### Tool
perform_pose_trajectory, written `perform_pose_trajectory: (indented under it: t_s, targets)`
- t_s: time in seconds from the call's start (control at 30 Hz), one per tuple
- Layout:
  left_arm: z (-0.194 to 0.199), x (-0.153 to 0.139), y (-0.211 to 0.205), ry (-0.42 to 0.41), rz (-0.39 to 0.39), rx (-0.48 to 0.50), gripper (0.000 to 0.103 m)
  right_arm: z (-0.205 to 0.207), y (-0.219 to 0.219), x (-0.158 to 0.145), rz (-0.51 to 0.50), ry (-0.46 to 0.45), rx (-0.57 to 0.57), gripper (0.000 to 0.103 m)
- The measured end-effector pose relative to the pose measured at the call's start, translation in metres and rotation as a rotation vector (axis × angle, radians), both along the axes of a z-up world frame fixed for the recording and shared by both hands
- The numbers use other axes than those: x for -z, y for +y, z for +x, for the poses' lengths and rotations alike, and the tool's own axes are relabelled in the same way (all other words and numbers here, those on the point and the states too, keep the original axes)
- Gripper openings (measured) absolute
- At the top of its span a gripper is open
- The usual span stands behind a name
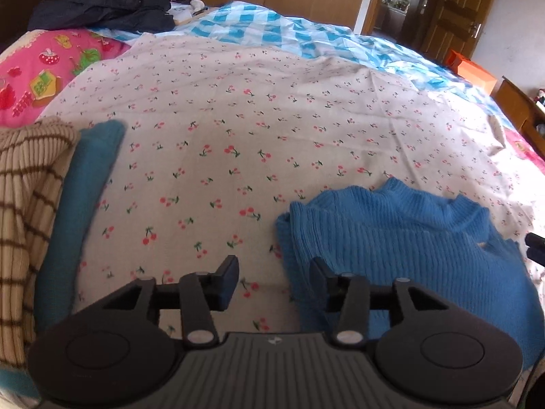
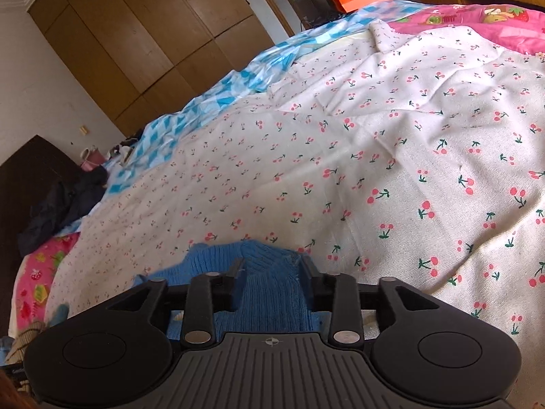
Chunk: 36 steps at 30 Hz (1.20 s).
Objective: Fold small clothes
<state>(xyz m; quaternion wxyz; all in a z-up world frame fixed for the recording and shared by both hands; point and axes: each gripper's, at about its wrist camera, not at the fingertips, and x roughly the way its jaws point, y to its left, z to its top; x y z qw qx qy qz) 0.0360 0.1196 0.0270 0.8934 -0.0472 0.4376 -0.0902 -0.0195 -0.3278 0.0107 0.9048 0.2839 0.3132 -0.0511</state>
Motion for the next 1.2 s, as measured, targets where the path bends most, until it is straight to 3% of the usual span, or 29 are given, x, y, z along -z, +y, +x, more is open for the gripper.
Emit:
perform_pose_trajectory:
  t_s: [0.17, 0.3, 0.37, 0.43, 0.53, 0.6, 0.83, 0.93, 1.07, 1.17, 1.2]
  targets:
    - [-0.015, 0.005, -0.012, 0.033, -0.051, 0.066, 0.056, -0.008, 0.01, -0.002, -0.018, 0.036, -0.06, 0.04]
    - [0.007, 0.019, -0.016, 0.078, -0.052, 0.02, 0.055, -0.009, 0.02, -0.002, -0.088, 0.077, -0.09, 0.04]
    - [0.012, 0.021, -0.019, 0.085, -0.053, 0.019, 0.044, -0.008, 0.02, 0.0, -0.093, 0.098, -0.094, 0.04]
    - [0.01, 0.019, -0.023, 0.072, -0.047, 0.051, 0.025, -0.007, 0.018, 0.004, -0.087, 0.118, -0.094, 0.033]
    - [0.01, 0.012, -0.029, 0.045, -0.015, 0.08, 0.018, -0.004, 0.018, 0.006, -0.08, 0.127, -0.098, 0.015]
    - [0.015, 0.007, -0.026, 0.044, -0.042, 0.081, 0.016, -0.004, 0.019, 0.002, -0.086, 0.106, -0.105, 0.004]
    - [0.025, -0.03, -0.008, -0.054, -0.186, 0.049, 0.013, -0.014, 0.01, -0.041, -0.055, -0.123, -0.067, 0.003]
    - [0.033, -0.022, -0.012, -0.067, -0.133, 0.031, 0.013, 0.004, 0.004, -0.028, -0.063, -0.084, -0.022, 0.003]
    - [0.045, 0.026, -0.023, -0.001, 0.045, 0.033, 0.016, 0.033, -0.001, 0.013, -0.104, 0.123, -0.013, 0.01]
    - [0.035, 0.023, -0.022, -0.021, 0.043, 0.042, 0.019, 0.028, 0.002, 0.009, -0.136, 0.098, -0.017, 0.01]
    - [0.032, 0.017, -0.019, -0.029, 0.033, 0.041, 0.027, 0.022, 0.003, 0.003, -0.137, 0.072, -0.014, 0.014]
